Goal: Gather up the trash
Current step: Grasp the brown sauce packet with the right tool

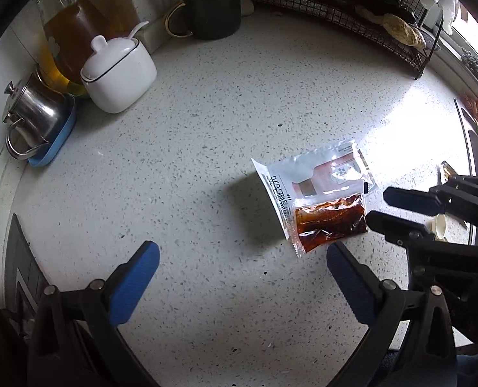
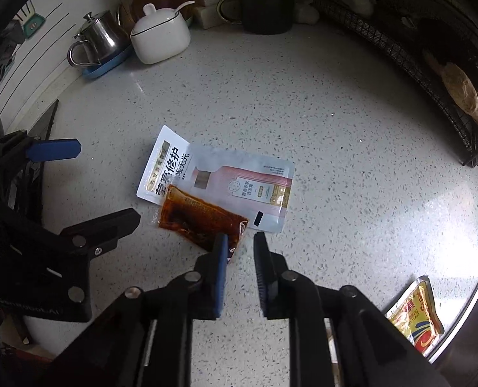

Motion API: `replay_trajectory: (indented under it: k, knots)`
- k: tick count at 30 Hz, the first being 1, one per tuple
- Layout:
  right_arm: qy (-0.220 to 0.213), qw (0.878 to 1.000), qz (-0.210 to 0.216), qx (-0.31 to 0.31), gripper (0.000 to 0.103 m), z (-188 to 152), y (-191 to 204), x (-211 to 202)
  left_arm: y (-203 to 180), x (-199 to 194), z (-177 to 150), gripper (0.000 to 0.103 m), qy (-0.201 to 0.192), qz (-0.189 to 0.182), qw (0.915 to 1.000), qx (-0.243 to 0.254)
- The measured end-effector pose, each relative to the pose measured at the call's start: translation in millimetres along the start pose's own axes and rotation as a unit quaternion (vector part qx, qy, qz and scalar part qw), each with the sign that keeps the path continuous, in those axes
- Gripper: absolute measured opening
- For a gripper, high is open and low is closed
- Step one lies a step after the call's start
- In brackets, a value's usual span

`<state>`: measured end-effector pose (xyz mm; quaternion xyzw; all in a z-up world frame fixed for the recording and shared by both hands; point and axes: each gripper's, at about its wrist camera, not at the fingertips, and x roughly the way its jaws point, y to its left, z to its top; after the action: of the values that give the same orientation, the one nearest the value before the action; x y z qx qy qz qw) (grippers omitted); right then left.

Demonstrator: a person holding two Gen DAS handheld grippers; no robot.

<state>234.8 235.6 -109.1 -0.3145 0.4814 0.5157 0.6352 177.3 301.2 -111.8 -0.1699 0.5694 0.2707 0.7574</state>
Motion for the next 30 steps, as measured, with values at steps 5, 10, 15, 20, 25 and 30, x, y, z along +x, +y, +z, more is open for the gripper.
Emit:
replay_trajectory:
  k: [5, 10, 15, 20, 25, 30]
  knots:
    - [-0.001, 0.998, -0.008, -0.064, 0.059, -2, 15, -2, 24, -9, -24, 0.103, 0.0, 0.0, 0.9998, -0.019]
    - [0.013, 0.993, 0.002, -0.115, 0.062, 9, 31, 18, 34, -2, -38, 0.103, 0.012, 0.001, 0.9994, -0.033]
    - [0.039, 0.987, 0.022, -0.153, 0.062, 23, 46, 39, 46, 5, -48, 0.103, 0.023, 0.008, 0.9985, -0.049]
    - [0.047, 0.982, 0.027, -0.181, 0.062, 30, 60, 47, 52, 7, -56, 0.103, 0.029, 0.013, 0.9981, -0.053]
    - [0.041, 0.983, 0.021, -0.18, 0.041, 26, 66, 46, 50, 1, -62, 0.103, 0.026, 0.016, 0.9985, -0.045]
    - [0.038, 0.988, 0.041, -0.144, 0.015, 19, 64, 42, 40, -6, -57, 0.103, 0.02, 0.009, 0.9991, -0.036]
